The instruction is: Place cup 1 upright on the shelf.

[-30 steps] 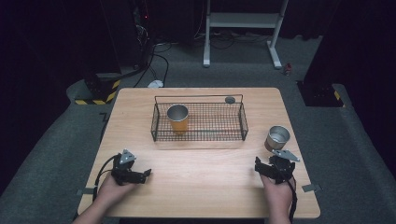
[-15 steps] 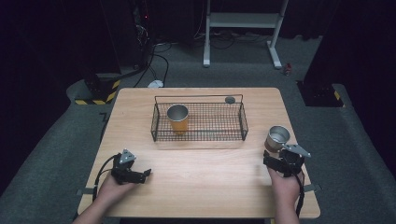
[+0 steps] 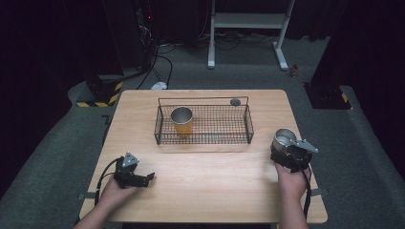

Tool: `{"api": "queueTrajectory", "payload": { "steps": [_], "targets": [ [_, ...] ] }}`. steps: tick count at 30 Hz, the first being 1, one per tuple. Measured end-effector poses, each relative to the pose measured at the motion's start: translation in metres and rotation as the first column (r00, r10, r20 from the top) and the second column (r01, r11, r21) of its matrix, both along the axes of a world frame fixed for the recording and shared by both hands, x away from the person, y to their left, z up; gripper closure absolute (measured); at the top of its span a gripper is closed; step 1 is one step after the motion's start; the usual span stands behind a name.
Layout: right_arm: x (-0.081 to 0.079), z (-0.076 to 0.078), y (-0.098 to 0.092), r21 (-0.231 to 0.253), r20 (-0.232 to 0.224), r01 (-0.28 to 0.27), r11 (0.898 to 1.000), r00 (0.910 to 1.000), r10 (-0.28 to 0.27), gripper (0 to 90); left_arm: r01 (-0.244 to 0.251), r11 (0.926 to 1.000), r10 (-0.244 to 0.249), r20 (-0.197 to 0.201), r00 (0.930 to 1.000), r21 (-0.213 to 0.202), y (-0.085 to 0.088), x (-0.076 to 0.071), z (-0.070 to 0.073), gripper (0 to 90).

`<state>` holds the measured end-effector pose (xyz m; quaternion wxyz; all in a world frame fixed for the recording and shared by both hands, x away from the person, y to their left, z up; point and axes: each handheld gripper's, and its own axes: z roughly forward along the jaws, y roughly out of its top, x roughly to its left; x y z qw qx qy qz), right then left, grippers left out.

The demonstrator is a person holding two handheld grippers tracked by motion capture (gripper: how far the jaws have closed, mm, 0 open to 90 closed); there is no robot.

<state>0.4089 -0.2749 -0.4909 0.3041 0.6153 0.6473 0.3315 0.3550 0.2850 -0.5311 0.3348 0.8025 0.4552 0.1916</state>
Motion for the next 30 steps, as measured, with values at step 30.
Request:
{"api": "queueTrajectory", "payload": {
  "steps": [30],
  "targets": [
    [0.028,-0.005,-0.002,0.025,0.037,0.035,0.999,0.9987,-0.036,15.5,-0.014,0.9999,0.014,-0.001,0.9999,0.002,0.001,0.001,0.000,0.3]
  ]
}}
